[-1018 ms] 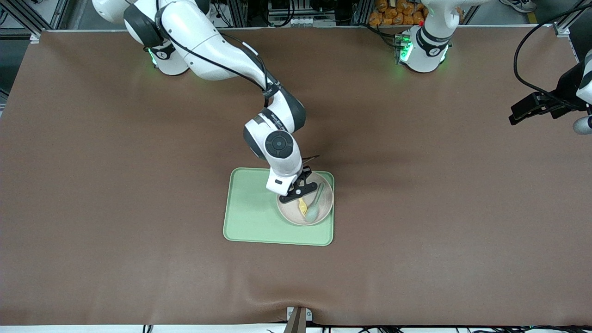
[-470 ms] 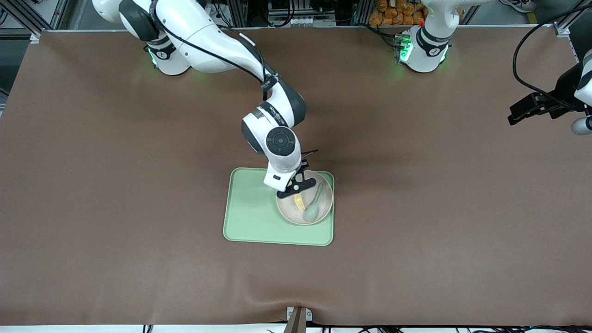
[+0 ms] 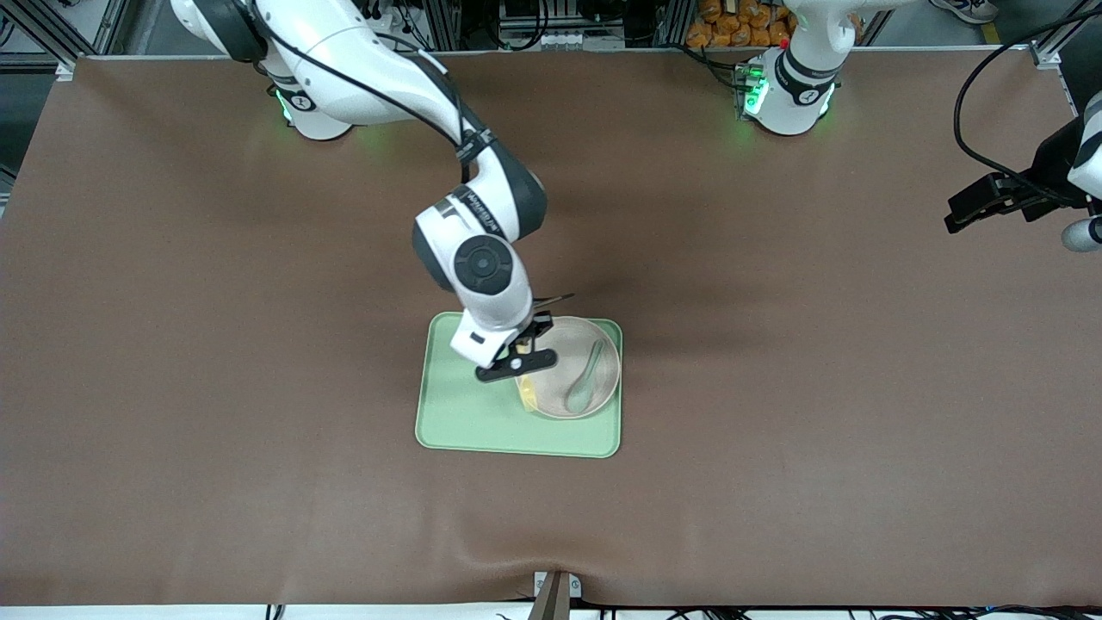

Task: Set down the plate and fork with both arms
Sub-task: 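Lift the yellow fork off the plate with the right gripper, then lower the yellow fork onto the tray beside the plate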

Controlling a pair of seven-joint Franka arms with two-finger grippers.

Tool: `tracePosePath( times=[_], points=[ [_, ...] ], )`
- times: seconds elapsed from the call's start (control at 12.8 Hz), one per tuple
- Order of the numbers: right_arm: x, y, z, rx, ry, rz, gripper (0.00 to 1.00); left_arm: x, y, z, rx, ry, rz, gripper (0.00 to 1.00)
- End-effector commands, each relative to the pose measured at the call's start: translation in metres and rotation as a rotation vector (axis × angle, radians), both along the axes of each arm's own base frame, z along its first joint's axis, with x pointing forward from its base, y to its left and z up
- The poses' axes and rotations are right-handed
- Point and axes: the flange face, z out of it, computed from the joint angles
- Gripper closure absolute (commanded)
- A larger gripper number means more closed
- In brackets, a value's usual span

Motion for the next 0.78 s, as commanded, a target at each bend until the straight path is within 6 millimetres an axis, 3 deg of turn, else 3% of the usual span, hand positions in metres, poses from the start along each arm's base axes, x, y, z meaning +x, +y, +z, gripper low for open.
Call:
tracePosePath(
  times=[0.0,0.31,0.7],
  points=[
    [0.013,-0.043,-0.006,-0.007,0.037,-0.131,1.00,-0.003,-0.001,0.002,0.023,0.000,-0.013,0.00],
    [0.019,-0.087,-0.044,-0.029,0.084,-0.210,1.00,-0.003,-0.001,0.002,0.023,-0.002,-0.013,0.00],
    [0.006,-0.098,-0.071,0.008,0.030,-0.230,1.00,-0.002,-0.002,0.002,0.023,-0.002,-0.014,0.00]
  ],
)
